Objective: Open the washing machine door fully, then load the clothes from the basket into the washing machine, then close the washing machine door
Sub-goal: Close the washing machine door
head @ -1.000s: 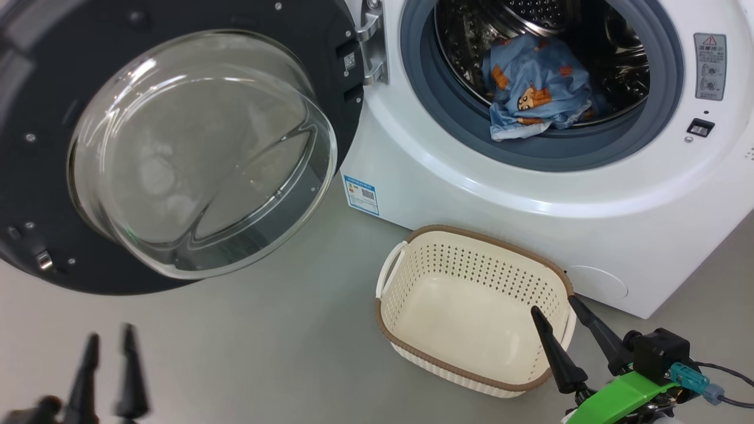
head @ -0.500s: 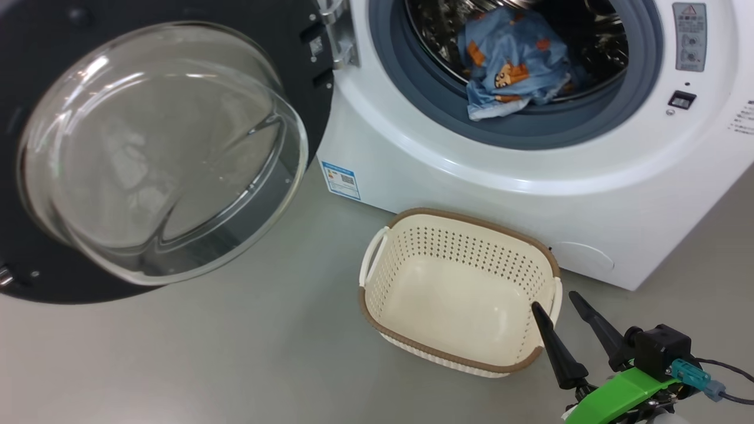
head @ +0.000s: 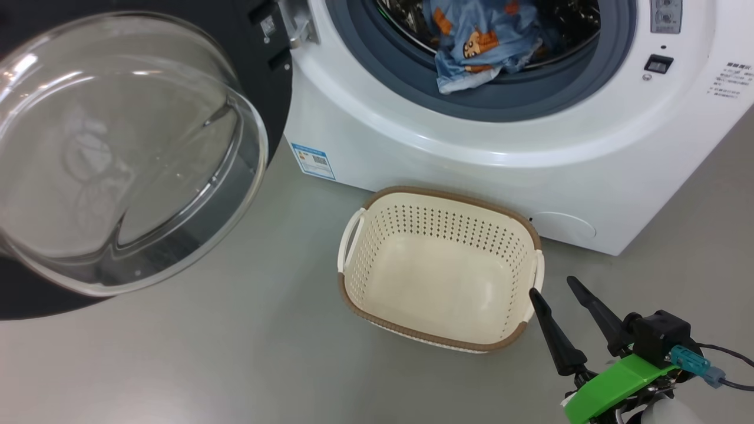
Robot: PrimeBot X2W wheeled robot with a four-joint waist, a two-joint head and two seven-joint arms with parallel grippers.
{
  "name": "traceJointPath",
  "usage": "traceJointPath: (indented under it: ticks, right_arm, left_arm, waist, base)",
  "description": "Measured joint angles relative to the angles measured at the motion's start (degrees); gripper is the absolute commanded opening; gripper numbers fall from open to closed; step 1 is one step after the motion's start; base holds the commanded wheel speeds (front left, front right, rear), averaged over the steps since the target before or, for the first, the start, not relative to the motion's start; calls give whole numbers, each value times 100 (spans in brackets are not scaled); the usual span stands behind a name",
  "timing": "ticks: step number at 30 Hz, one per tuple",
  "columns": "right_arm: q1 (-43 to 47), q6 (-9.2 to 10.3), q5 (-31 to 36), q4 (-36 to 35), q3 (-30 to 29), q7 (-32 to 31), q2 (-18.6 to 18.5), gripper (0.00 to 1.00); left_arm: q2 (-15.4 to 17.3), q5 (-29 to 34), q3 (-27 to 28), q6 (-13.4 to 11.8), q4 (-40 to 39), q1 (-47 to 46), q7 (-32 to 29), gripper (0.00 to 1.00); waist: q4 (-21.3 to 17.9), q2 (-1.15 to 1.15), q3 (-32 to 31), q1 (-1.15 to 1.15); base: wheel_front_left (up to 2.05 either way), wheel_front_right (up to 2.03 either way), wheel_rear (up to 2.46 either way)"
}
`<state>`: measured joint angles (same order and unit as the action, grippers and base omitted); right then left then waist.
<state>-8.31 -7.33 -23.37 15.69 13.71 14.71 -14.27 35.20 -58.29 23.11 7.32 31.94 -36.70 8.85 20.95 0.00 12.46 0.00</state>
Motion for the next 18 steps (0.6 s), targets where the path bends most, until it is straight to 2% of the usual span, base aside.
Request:
traceJointPath:
  ticks: [9, 14, 18]
  right_arm:
    - [-60, 0, 1, -14, 69, 0, -59, 100]
    - [-136, 0, 1, -19, 110, 0, -76, 100]
    - [-137, 0, 1, -19, 145, 0, -92, 100]
  left_arm:
    - [522, -823, -736, 0, 1135, -730, -1563, 0]
    - [605, -1185, -1009, 0, 1460, -845, -2587, 0]
    - [673, -1238, -1217, 0, 1506, -845, -3100, 0]
  waist:
    - [-80, 0, 217, 0]
    - [-106, 0, 272, 0]
    - [-117, 0, 309, 0]
  base:
    - [0, 0, 0]
    - [0, 0, 0]
    - [0, 0, 0]
